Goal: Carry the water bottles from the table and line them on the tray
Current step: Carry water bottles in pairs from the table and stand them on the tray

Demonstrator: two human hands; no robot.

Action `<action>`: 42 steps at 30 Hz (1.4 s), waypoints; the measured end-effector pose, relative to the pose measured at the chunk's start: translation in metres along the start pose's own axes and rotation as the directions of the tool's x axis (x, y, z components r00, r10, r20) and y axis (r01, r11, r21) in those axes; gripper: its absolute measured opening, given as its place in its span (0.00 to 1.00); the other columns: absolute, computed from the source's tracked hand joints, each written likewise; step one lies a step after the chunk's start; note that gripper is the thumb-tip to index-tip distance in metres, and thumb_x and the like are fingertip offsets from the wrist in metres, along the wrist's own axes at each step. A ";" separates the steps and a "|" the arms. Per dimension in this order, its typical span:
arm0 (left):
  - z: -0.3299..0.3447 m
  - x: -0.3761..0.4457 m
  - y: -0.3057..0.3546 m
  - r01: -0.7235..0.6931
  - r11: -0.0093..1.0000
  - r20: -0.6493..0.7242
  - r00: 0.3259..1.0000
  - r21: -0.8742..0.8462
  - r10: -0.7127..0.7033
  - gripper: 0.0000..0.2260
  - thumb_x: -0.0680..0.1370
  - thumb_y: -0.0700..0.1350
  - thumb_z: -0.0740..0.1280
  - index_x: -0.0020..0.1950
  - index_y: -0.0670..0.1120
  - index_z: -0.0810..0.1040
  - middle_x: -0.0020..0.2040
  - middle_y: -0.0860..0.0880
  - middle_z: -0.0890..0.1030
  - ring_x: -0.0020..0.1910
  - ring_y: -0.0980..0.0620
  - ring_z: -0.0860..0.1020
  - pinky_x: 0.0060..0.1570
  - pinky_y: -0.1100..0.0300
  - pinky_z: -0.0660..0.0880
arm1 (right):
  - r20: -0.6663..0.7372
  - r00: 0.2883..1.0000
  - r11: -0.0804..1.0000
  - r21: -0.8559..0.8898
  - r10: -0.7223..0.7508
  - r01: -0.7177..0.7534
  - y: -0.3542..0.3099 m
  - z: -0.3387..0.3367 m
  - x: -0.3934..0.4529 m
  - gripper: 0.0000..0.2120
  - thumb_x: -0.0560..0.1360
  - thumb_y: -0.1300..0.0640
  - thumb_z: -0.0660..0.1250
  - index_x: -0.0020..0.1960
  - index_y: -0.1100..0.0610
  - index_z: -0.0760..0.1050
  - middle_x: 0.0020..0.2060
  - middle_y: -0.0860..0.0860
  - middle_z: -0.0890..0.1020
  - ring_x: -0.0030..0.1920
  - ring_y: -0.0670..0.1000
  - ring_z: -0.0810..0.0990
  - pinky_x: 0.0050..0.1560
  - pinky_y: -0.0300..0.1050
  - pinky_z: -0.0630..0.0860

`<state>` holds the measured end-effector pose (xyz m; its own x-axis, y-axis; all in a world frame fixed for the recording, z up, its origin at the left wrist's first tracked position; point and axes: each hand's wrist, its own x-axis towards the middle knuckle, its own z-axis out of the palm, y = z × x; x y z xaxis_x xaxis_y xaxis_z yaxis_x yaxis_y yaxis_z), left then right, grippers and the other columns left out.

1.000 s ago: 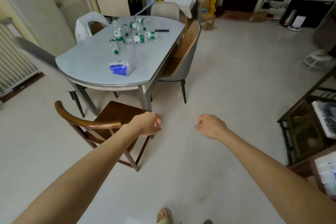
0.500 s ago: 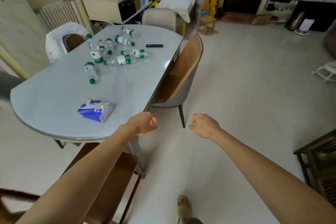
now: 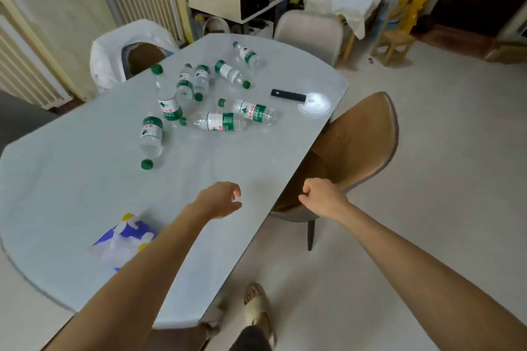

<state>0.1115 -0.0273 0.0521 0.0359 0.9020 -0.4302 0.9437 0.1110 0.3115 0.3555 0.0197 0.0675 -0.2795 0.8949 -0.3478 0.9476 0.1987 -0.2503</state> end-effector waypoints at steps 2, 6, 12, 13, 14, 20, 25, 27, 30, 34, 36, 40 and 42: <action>-0.018 0.032 -0.013 0.043 0.999 -0.010 0.999 -0.025 -0.043 0.15 0.79 0.50 0.65 0.64 0.48 0.75 0.61 0.49 0.79 0.61 0.49 0.75 0.58 0.53 0.73 | 0.046 0.998 0.999 -0.027 -0.037 0.038 -0.008 -0.012 0.044 0.11 0.79 0.51 0.60 0.53 0.57 0.74 0.50 0.54 0.80 0.49 0.55 0.79 0.49 0.51 0.77; -0.051 0.080 -0.034 0.134 0.986 -0.067 0.988 -0.100 -0.141 0.17 0.79 0.50 0.65 0.66 0.47 0.73 0.65 0.48 0.77 0.63 0.48 0.74 0.61 0.52 0.73 | 0.085 0.992 0.995 -0.027 -0.094 0.096 -0.023 -0.036 0.129 0.16 0.79 0.50 0.59 0.62 0.58 0.71 0.58 0.55 0.77 0.55 0.56 0.77 0.53 0.51 0.76; -0.076 0.135 -0.057 0.314 0.920 -0.055 0.941 -0.233 -0.335 0.20 0.79 0.50 0.65 0.70 0.46 0.69 0.66 0.46 0.75 0.63 0.46 0.74 0.60 0.53 0.73 | 0.091 0.975 0.976 -0.058 -0.202 0.208 -0.044 -0.059 0.258 0.22 0.78 0.51 0.62 0.69 0.59 0.65 0.62 0.58 0.75 0.60 0.58 0.75 0.54 0.51 0.75; -0.078 0.144 -0.061 0.354 0.898 -0.049 0.924 -0.261 -0.379 0.21 0.79 0.50 0.65 0.70 0.46 0.69 0.66 0.46 0.75 0.62 0.46 0.75 0.60 0.53 0.73 | 0.081 0.971 0.971 -0.066 -0.224 0.229 -0.048 -0.062 0.283 0.23 0.77 0.52 0.63 0.69 0.59 0.64 0.62 0.58 0.74 0.60 0.59 0.75 0.54 0.51 0.74; -0.080 0.152 -0.065 0.396 0.872 -0.040 0.905 -0.289 -0.424 0.21 0.79 0.50 0.66 0.70 0.46 0.69 0.66 0.46 0.75 0.62 0.46 0.75 0.59 0.53 0.73 | 0.073 0.969 0.968 -0.068 -0.238 0.243 -0.052 -0.065 0.307 0.25 0.76 0.52 0.65 0.68 0.60 0.64 0.62 0.59 0.74 0.60 0.60 0.74 0.54 0.52 0.74; -0.081 0.203 -0.074 0.571 0.643 0.073 0.774 -0.511 -0.629 0.26 0.78 0.50 0.68 0.73 0.45 0.64 0.67 0.43 0.74 0.64 0.43 0.74 0.63 0.52 0.71 | 0.198 0.943 0.951 -0.104 -0.268 0.292 -0.074 -0.062 0.417 0.34 0.70 0.49 0.73 0.68 0.59 0.59 0.61 0.60 0.72 0.61 0.62 0.73 0.55 0.55 0.71; -0.091 0.266 -0.074 0.473 0.033 0.284 0.581 -0.880 -0.762 0.33 0.76 0.52 0.70 0.75 0.44 0.58 0.66 0.42 0.73 0.59 0.45 0.75 0.57 0.49 0.75 | 0.263 0.911 0.936 -0.066 -0.319 0.347 -0.076 -0.033 0.450 0.32 0.69 0.54 0.72 0.67 0.61 0.60 0.62 0.60 0.70 0.62 0.62 0.70 0.53 0.52 0.72; -0.096 0.293 -0.073 0.334 -0.235 0.387 0.519 -0.913 -0.763 0.34 0.75 0.54 0.71 0.72 0.44 0.58 0.65 0.43 0.72 0.58 0.45 0.74 0.56 0.46 0.76 | 0.245 0.899 0.922 -0.049 -0.362 0.385 -0.075 -0.027 0.455 0.31 0.69 0.57 0.71 0.66 0.62 0.61 0.60 0.60 0.71 0.61 0.62 0.70 0.51 0.53 0.73; -0.098 0.331 -0.074 0.215 -0.414 0.466 0.373 -0.885 -0.803 0.39 0.70 0.58 0.74 0.70 0.43 0.58 0.63 0.43 0.72 0.60 0.43 0.74 0.57 0.45 0.75 | 0.266 0.884 0.916 -0.009 -0.385 0.401 -0.073 -0.025 0.465 0.31 0.68 0.56 0.72 0.65 0.61 0.61 0.59 0.60 0.72 0.59 0.63 0.72 0.49 0.53 0.73; -0.087 0.365 -0.077 0.253 -0.412 0.454 0.135 -0.875 -0.881 0.46 0.64 0.59 0.78 0.69 0.39 0.58 0.66 0.41 0.69 0.63 0.40 0.74 0.60 0.45 0.75 | 0.253 0.869 0.899 0.010 -0.425 0.437 -0.071 -0.023 0.472 0.32 0.68 0.53 0.74 0.64 0.61 0.62 0.57 0.60 0.73 0.57 0.63 0.73 0.49 0.53 0.73; -0.081 0.372 -0.079 0.257 -0.408 0.445 0.107 -0.876 -0.889 0.43 0.64 0.56 0.78 0.67 0.40 0.58 0.65 0.41 0.70 0.61 0.39 0.75 0.59 0.45 0.76 | 0.244 0.864 0.893 0.016 -0.441 0.451 -0.071 -0.022 0.474 0.32 0.67 0.52 0.74 0.64 0.61 0.62 0.57 0.60 0.74 0.56 0.63 0.74 0.49 0.53 0.73; -0.076 0.358 -0.086 0.183 -0.453 0.486 0.219 -0.872 -0.846 0.33 0.64 0.46 0.78 0.59 0.46 0.60 0.55 0.42 0.74 0.50 0.42 0.79 0.47 0.50 0.80 | 0.236 0.862 0.891 0.040 -0.448 0.452 -0.070 -0.023 0.476 0.32 0.66 0.54 0.73 0.64 0.60 0.63 0.55 0.59 0.74 0.54 0.63 0.75 0.44 0.49 0.70; -0.069 0.341 -0.080 0.235 -0.377 0.437 0.310 -0.896 -0.844 0.31 0.63 0.41 0.78 0.57 0.46 0.62 0.51 0.43 0.75 0.46 0.44 0.79 0.44 0.49 0.80 | 0.226 0.874 0.900 0.041 -0.431 0.434 -0.069 -0.022 0.479 0.32 0.65 0.54 0.73 0.63 0.59 0.63 0.55 0.58 0.75 0.54 0.62 0.76 0.43 0.48 0.70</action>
<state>0.0254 0.2998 -0.0613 -0.6419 0.0039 -0.7668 -0.6420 0.5441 0.5402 0.1603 0.4433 -0.0616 -0.6876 0.6057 -0.4004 0.7255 0.5506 -0.4128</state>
